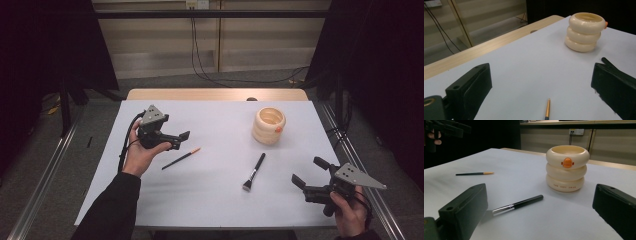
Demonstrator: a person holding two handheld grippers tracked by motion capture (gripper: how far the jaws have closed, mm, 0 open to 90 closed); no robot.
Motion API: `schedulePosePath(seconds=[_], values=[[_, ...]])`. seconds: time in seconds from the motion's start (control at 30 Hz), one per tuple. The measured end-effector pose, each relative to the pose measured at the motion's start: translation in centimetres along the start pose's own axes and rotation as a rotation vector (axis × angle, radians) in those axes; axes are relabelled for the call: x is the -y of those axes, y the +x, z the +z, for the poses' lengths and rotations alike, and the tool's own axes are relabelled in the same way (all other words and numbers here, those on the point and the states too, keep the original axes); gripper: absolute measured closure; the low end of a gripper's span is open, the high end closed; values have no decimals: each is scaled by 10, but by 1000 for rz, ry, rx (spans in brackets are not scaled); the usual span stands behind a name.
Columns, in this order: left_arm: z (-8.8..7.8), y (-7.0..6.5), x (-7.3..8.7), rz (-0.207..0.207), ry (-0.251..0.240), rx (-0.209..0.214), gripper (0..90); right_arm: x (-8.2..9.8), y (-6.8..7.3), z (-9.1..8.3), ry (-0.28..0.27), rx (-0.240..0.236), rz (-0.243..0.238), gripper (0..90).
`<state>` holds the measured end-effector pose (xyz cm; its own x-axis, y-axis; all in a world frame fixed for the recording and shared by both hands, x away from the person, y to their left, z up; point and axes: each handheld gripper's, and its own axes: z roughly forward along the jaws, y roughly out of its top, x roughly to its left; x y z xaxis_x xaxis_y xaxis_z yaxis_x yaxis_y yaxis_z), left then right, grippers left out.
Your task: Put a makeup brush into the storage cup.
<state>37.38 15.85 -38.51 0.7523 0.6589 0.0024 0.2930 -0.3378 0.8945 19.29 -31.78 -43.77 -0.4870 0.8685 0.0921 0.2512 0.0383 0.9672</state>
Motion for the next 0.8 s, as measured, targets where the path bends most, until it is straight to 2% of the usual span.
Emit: schedulePosePath(seconds=[0.1,0.13,0.17,0.2,0.3,0.4,0.47,0.5,0.6,0.63,0.73,0.77,0.8], values=[[2,2,0,-24,25,-13,13,0,0,0,0,1,1,0],[2,3,0,-24,23,-11,26,0,0,0,0,2,0,0],[2,3,1,-13,53,-17,17,0,0,0,5,4,-1,0],[2,3,1,-13,53,-17,25,0,0,0,5,4,-1,0],[4,3,2,-2,90,13,46,0,0,1,6,0,2,0],[5,3,2,11,148,24,58,0,0,0,5,1,0,0],[7,3,2,20,190,2,93,0,0,0,8,2,-2,0],[8,4,2,16,200,4,95,0,0,1,7,2,-5,0],[10,5,1,38,262,10,106,0,0,0,8,3,-4,0],[11,5,0,41,279,13,109,0,0,1,9,5,2,0],[13,8,0,17,310,35,112,0,0,1,8,6,-4,0],[15,9,0,26,336,56,111,1,0,1,9,6,-1,0],[15,9,0,26,336,56,113,1,0,1,9,6,-1,0]])
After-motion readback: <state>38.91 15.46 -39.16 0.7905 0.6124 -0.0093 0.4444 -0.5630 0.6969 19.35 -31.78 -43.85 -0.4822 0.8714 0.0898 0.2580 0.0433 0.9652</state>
